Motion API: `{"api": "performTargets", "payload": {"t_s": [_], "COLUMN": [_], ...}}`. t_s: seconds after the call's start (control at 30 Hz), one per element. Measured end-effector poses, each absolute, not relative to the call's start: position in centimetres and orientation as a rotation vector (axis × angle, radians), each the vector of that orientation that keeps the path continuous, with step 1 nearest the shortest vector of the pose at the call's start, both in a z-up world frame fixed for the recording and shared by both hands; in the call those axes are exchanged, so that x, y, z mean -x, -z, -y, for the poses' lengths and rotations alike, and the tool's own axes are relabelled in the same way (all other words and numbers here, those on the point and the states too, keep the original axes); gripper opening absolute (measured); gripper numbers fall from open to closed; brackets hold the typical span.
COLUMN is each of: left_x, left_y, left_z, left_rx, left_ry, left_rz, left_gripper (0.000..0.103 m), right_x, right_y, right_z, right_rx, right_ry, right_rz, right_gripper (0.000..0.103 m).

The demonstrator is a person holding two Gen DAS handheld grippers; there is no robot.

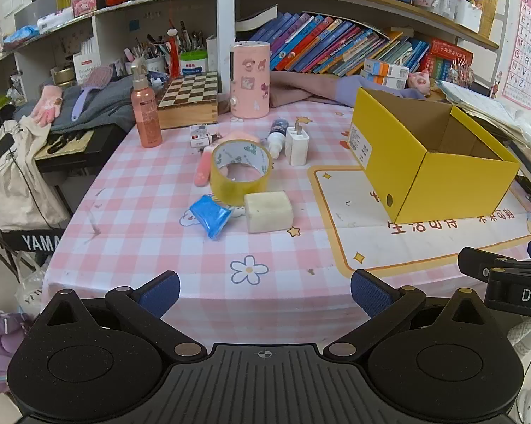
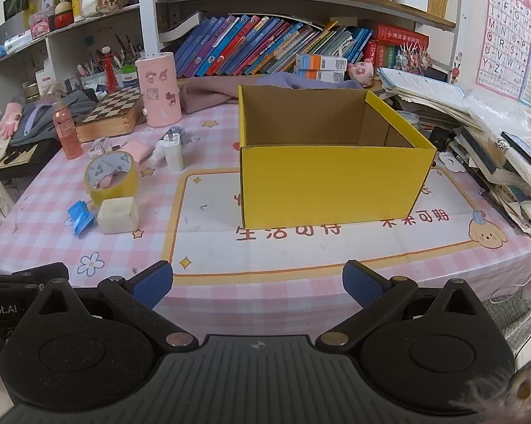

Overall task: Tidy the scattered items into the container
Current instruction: 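Move both tools toward the blue packet and white soap bar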

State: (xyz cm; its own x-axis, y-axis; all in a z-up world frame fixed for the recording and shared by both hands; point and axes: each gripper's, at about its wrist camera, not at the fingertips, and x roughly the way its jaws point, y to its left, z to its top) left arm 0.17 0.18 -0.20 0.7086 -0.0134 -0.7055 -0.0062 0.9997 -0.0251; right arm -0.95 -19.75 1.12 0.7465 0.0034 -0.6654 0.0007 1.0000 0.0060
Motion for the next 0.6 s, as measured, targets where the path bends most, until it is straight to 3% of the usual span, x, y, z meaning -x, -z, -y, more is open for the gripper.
{"api": "performTargets", "payload": {"t_s": [0.6], "left_x": [-1.15], "left_y": [0.44], "left_z": [-0.88], "left_rx": [0.041], "left_ry": [0.024], "left_rz": [-0.790], "left_gripper": [0.103], "right_x": [0.06], "right_y": [-1.07], "right_z": [19.03], "right_rx": [0.006], "right_ry": [-0.001], "right_rz": [-0.720], "right_gripper": [0.103]}}
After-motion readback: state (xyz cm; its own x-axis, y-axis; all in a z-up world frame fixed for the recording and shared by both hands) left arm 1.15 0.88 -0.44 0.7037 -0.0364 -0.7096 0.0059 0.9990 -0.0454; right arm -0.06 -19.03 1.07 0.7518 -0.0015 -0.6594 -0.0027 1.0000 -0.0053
